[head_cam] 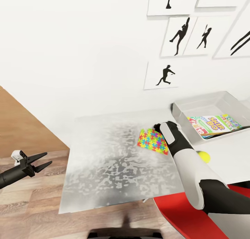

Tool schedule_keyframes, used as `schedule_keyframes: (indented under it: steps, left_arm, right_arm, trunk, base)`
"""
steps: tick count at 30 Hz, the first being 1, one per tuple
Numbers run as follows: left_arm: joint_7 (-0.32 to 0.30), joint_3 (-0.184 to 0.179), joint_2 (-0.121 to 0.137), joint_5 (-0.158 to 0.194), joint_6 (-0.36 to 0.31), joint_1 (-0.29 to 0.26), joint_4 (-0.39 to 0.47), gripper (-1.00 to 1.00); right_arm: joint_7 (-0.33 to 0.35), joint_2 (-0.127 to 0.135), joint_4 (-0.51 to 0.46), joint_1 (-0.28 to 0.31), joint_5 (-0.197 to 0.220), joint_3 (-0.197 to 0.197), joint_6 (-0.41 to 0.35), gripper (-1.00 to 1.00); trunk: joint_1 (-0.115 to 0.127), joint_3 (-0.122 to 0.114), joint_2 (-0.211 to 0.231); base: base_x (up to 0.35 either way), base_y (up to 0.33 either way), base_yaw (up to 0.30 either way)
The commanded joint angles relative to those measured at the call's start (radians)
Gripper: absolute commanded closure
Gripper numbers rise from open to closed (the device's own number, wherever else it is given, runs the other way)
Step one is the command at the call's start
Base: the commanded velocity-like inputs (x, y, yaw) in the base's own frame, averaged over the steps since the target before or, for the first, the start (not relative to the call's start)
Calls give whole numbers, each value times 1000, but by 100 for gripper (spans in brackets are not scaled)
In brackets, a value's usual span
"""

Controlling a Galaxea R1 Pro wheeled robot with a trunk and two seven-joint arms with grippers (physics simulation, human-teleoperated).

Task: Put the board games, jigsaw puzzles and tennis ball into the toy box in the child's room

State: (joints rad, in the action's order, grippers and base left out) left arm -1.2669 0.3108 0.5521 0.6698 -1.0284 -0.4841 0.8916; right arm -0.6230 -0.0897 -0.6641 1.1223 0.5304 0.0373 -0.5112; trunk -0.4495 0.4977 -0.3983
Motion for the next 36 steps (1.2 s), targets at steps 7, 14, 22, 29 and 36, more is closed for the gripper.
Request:
schedule_keyframes:
  steps: [7, 14, 22, 29, 36]
  left_arm:
    - [-2, 1, 1, 1, -7, -1, 0, -100]
    - [-2, 1, 2, 1, -7, -1, 0, -100]
    - [-2, 2, 2, 1, -7, -1, 0, -100]
    - [-3, 4, 2, 1, -7, -1, 0, -100]
    - [-3, 4, 2, 1, -7, -1, 0, -100]
  right_arm:
    - [-6, -1, -2, 1, 6, 3, -3, -100]
    - [-6, -1, -2, 1, 6, 3, -3, -100]
    - [-6, -3, -2, 1, 6, 3, -3, -100]
    - [-6, -6, -2, 1, 6, 3, -3, -100]
    - [-6, -11, -2, 1, 6, 3, -3, -100]
  trunk:
    - [-1, 1, -2]
    - [-1, 1, -2]
    - [-1, 1, -2]
    - [-1, 1, -2]
    - [-1, 1, -2]
  base:
    - [-31, 136, 0]
    - [-140, 10, 0]
    - [-174, 95, 0]
    - [-115, 251, 0]
    - [-101, 261, 0]
